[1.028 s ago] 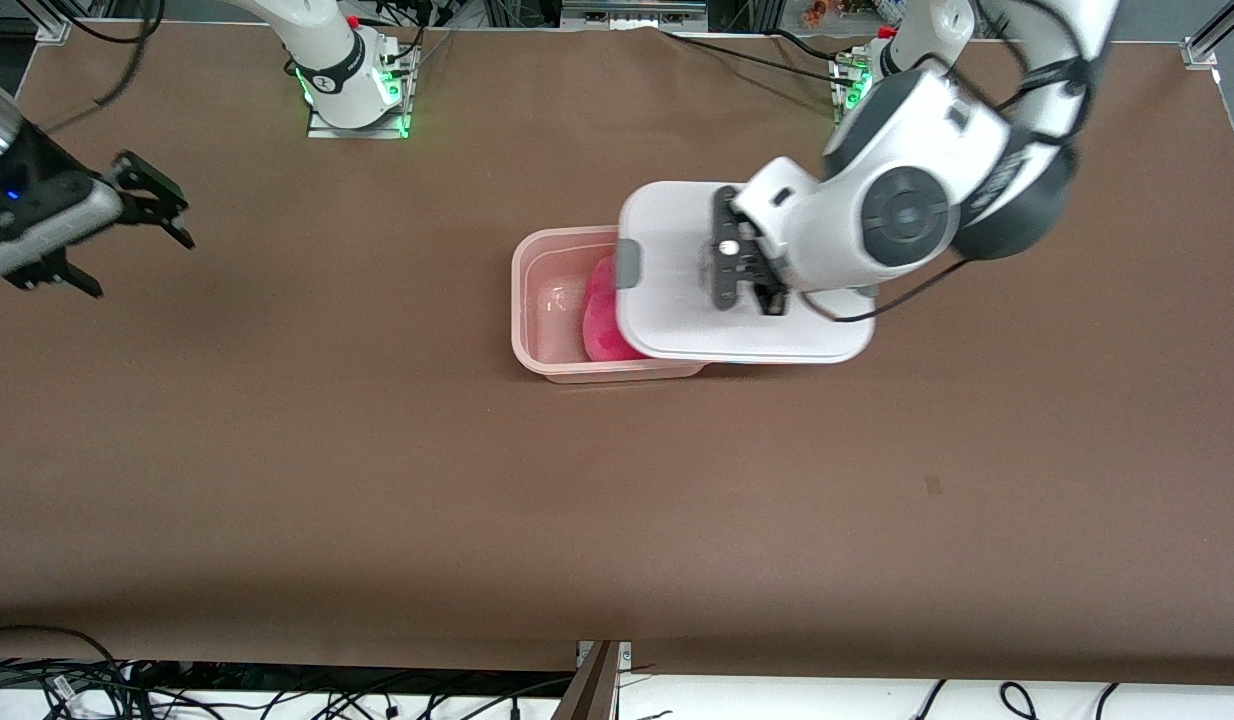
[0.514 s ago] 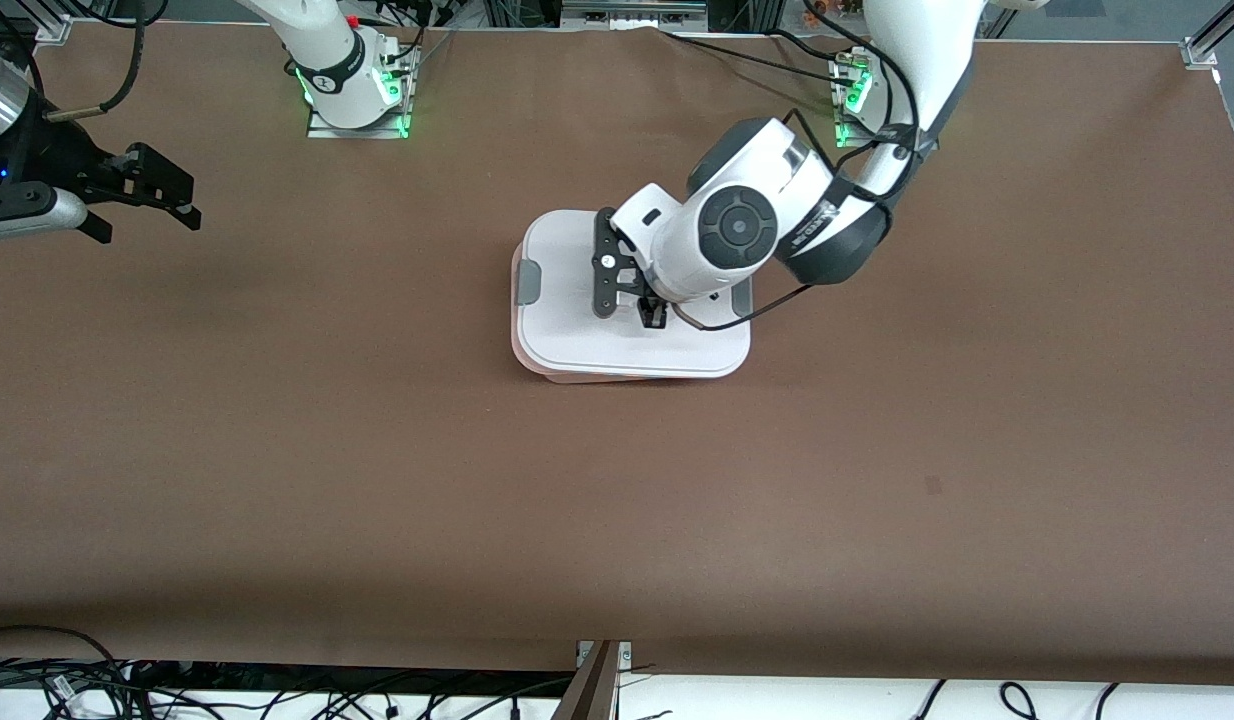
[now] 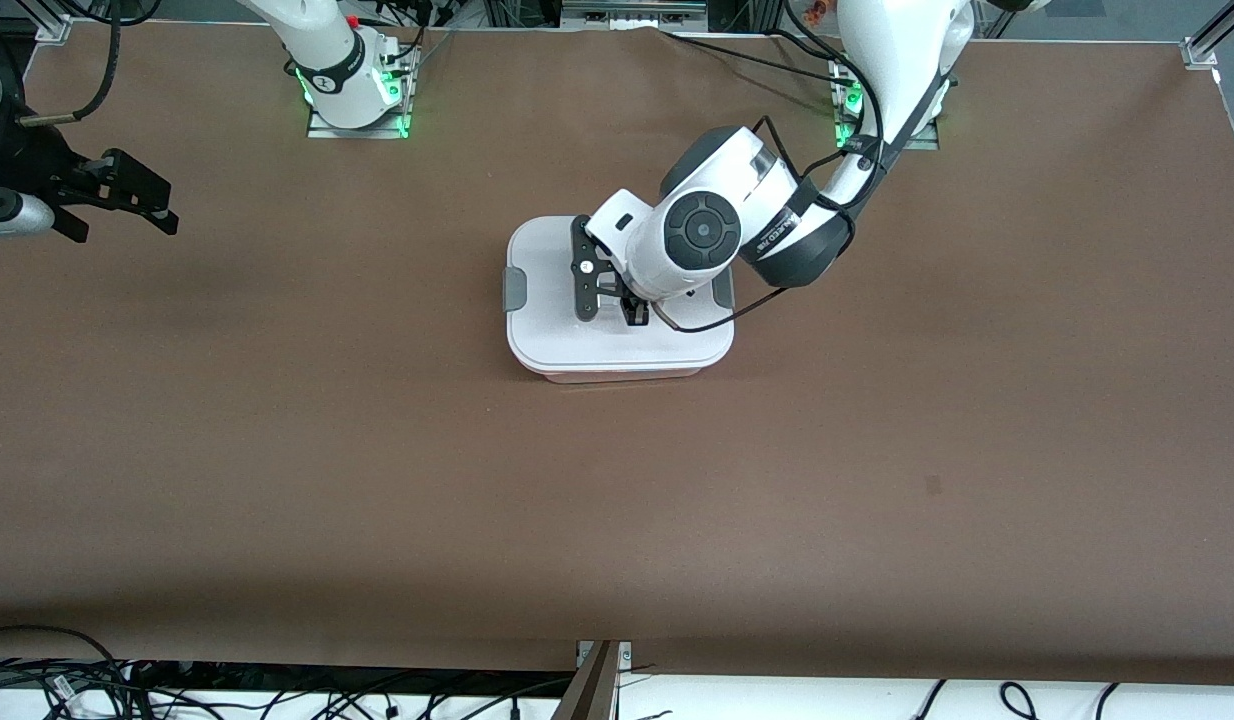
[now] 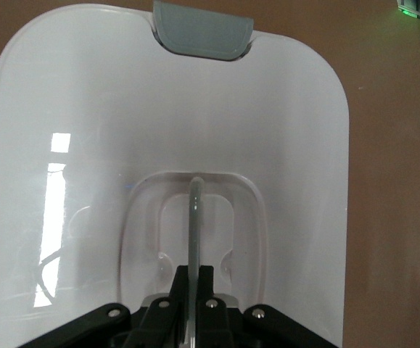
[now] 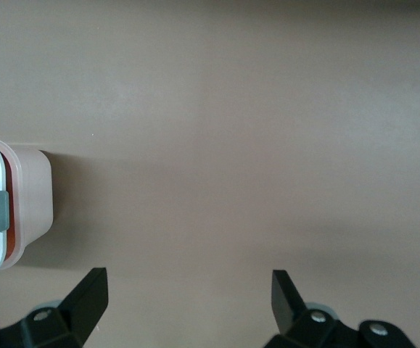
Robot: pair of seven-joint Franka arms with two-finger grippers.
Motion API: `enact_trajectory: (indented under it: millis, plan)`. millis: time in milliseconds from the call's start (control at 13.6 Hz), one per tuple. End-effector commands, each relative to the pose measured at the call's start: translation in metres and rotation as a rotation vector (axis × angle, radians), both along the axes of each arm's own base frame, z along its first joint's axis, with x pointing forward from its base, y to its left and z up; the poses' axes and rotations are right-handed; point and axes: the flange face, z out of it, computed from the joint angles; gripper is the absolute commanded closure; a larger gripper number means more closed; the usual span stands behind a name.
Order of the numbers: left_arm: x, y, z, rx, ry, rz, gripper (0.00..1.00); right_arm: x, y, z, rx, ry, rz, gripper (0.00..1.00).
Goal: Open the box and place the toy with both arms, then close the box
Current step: 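Press the lid down onto the box with the left gripper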
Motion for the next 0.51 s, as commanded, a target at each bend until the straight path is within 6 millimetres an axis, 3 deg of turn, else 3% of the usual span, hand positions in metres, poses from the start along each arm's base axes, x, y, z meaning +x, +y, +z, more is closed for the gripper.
enact_trajectory:
  millis: [0, 147, 440]
  plan:
    - [0.0010, -0.0018, 0.0105, 0.028, -0.051, -0.005, 1.00, 0.0015, -0.0035, 0.0097, -0.011, -0.018, -0.012, 0.00]
    - [-0.0016, -0.0048, 0.0106, 0.034, -0.049, 0.005, 1.00, 0.0018, -0.0094, 0.0129, -0.007, -0.031, -0.018, 0.00]
    - [-0.0060, -0.0096, 0.0078, 0.041, -0.044, 0.013, 1.00, 0.0018, -0.0014, 0.0107, -0.030, -0.023, -0.019, 0.00]
